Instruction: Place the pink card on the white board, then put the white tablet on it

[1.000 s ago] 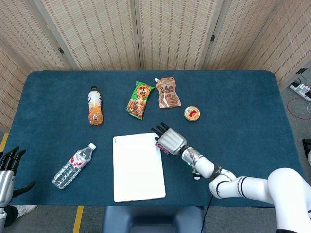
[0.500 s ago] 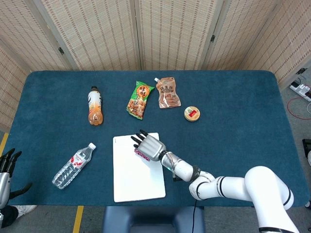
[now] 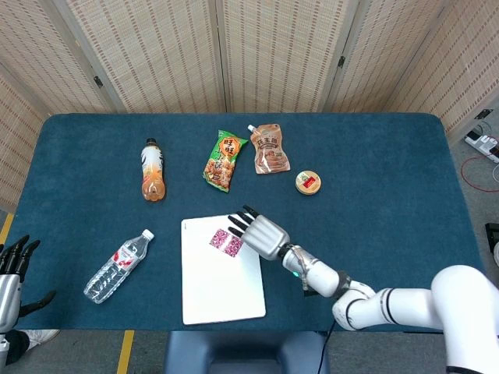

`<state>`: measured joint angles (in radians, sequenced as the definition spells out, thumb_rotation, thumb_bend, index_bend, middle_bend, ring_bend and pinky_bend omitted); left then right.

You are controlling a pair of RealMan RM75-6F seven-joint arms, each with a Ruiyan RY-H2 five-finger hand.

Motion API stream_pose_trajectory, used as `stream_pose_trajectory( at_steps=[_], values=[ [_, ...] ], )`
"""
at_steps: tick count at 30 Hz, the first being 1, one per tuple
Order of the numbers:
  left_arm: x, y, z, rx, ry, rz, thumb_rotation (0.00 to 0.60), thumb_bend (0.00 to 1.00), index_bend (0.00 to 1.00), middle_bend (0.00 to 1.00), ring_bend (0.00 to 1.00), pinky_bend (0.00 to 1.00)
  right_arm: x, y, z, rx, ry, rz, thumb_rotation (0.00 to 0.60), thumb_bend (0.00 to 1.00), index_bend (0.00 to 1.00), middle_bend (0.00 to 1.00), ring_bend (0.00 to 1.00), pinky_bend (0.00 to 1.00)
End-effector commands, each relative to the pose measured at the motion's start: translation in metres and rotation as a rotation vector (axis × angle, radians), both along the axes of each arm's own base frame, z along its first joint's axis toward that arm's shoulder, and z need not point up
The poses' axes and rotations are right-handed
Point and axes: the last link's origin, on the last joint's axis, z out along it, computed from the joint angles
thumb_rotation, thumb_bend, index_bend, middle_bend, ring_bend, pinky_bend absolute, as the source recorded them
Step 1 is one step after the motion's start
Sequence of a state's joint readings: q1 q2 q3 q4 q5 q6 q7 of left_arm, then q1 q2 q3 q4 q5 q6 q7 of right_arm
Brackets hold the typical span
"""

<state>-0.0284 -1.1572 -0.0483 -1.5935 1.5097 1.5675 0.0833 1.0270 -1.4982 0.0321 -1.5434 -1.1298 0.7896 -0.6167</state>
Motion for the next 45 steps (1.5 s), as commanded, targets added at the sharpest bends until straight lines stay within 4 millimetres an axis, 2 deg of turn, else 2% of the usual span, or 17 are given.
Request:
stream_pose_trajectory(
  at_steps=[1, 5, 10, 16, 23, 32, 45],
  values=[
    [0.003, 0.002, 0.000, -0.001, 0.000, -0.011, 0.600, 0.18, 0.14, 0.08, 0.14, 0.00, -0.037, 0.022, 0.039, -0.036, -0.021, -0.026, 0.599, 0.26, 0.13, 0.06, 0.00, 0.00],
    [0.009, 0.005, 0.000, 0.000, 0.000, -0.027, 0.600, 0.18, 0.14, 0.08, 0.14, 0.00, -0.072, 0.046, 0.068, -0.056, -0.026, -0.038, 0.600, 0.25, 0.16, 0.07, 0.00, 0.00],
    [0.017, 0.009, -0.001, -0.011, 0.008, -0.050, 0.600, 0.18, 0.14, 0.08, 0.14, 0.00, -0.105, 0.074, 0.087, -0.062, -0.018, -0.035, 0.600, 0.26, 0.19, 0.08, 0.00, 0.00],
    [0.026, 0.014, -0.005, -0.034, 0.005, -0.078, 0.600, 0.18, 0.14, 0.08, 0.14, 0.00, -0.131, 0.091, 0.092, -0.058, 0.001, -0.035, 0.600, 0.26, 0.21, 0.10, 0.00, 0.00],
    [0.030, 0.016, -0.006, -0.046, 0.014, -0.088, 0.600, 0.18, 0.14, 0.08, 0.14, 0.00, -0.157, 0.107, 0.081, -0.035, 0.010, -0.063, 0.600, 0.25, 0.24, 0.10, 0.00, 0.00],
    [0.028, 0.015, -0.008, -0.057, 0.019, -0.078, 0.600, 0.18, 0.14, 0.08, 0.14, 0.00, -0.165, 0.103, 0.059, -0.011, 0.026, -0.063, 0.599, 0.26, 0.26, 0.10, 0.00, 0.00],
    [0.021, 0.011, -0.006, -0.048, 0.015, -0.059, 0.600, 0.18, 0.14, 0.08, 0.14, 0.00, -0.158, 0.090, 0.034, 0.028, 0.024, -0.052, 0.599, 0.25, 0.30, 0.12, 0.00, 0.00]
  ],
)
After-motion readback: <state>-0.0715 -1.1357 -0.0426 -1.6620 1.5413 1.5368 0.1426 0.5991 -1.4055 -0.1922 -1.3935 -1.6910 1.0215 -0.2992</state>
